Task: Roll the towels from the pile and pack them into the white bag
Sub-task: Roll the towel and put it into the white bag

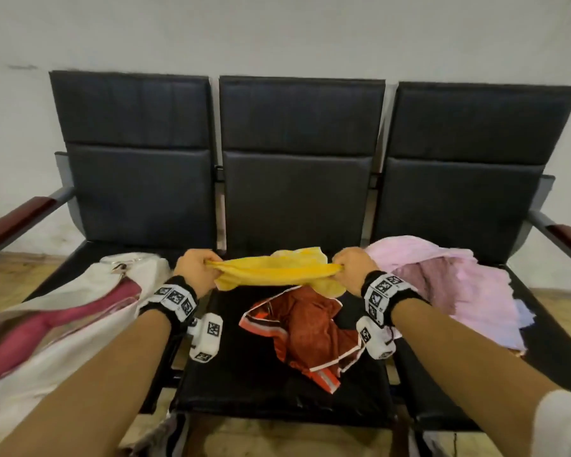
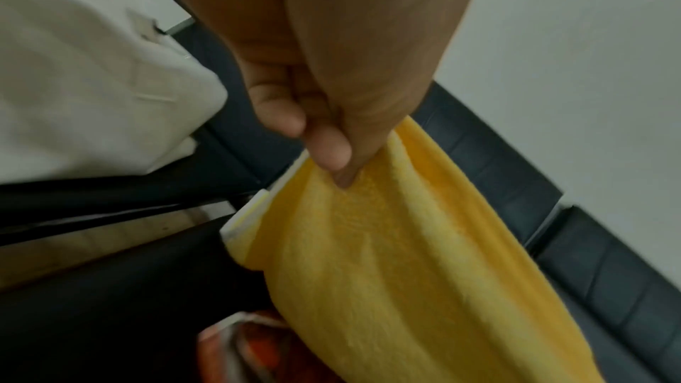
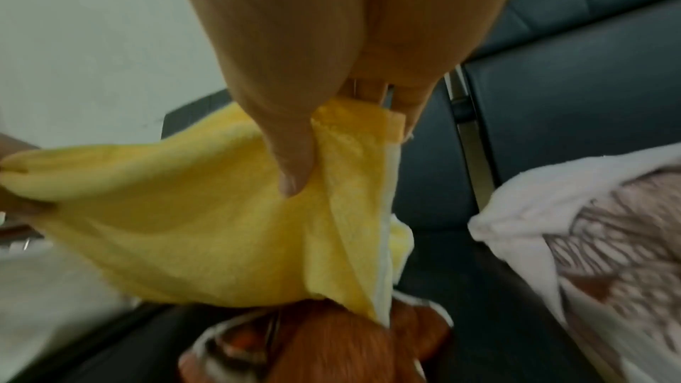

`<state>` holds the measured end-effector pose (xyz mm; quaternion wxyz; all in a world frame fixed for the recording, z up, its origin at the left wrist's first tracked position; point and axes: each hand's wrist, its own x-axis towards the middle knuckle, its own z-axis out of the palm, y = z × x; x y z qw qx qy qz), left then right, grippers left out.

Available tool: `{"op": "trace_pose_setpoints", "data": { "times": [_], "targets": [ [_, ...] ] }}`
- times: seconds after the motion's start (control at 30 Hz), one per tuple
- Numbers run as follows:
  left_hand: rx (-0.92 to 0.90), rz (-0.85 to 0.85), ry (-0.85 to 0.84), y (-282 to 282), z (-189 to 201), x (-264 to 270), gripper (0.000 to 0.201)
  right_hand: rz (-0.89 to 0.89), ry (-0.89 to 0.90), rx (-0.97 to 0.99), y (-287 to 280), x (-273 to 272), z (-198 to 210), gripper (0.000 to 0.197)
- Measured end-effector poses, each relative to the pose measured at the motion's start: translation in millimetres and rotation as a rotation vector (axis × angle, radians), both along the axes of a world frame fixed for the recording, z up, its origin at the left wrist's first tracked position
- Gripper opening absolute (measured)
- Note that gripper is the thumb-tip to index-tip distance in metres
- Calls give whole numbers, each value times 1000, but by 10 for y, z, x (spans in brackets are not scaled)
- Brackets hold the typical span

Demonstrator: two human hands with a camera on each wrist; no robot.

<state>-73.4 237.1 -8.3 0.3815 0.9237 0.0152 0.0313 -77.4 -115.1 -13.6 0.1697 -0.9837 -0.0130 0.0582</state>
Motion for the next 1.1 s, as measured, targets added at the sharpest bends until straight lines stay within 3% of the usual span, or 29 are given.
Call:
{"op": "trace_pose_setpoints", "data": {
  "times": [0.07, 0.2, 0.33, 0.43, 0.53, 0.67, 0.77, 0.93, 1.1],
  "targets": [
    [47, -24, 89, 61, -368, -108, 25, 57, 115, -46, 66, -263, -251, 33],
    [138, -77, 230, 184, -923, -382, 21, 133, 163, 0, 139, -689, -699, 16],
    [191, -152, 309, 210, -1240, -684, 20, 212, 221, -109, 149, -970, -1155, 1],
    [240, -156, 374, 297, -1498, -813, 23, 235, 268, -140, 108, -1124, -1460, 24],
    [310, -221, 423, 403, -1769, -933, 28, 239, 294, -133, 80, -1272, -1664, 15],
    [345, -270, 387, 506, -1986, -1144, 11, 289, 284, -25, 9, -1402, -1860, 17],
    [291, -265, 292, 548, -2093, -1239, 21, 309, 256, 68, -58, -1433, -1986, 20],
    [278, -309, 314, 634, -2163, -1244, 44, 271, 232, 149, -70, -1430, -1989, 22],
    [277, -219, 233, 658, -2264, -1337, 56, 112, 255, 241, -130, -1471, -2048, 18]
  ]
}}
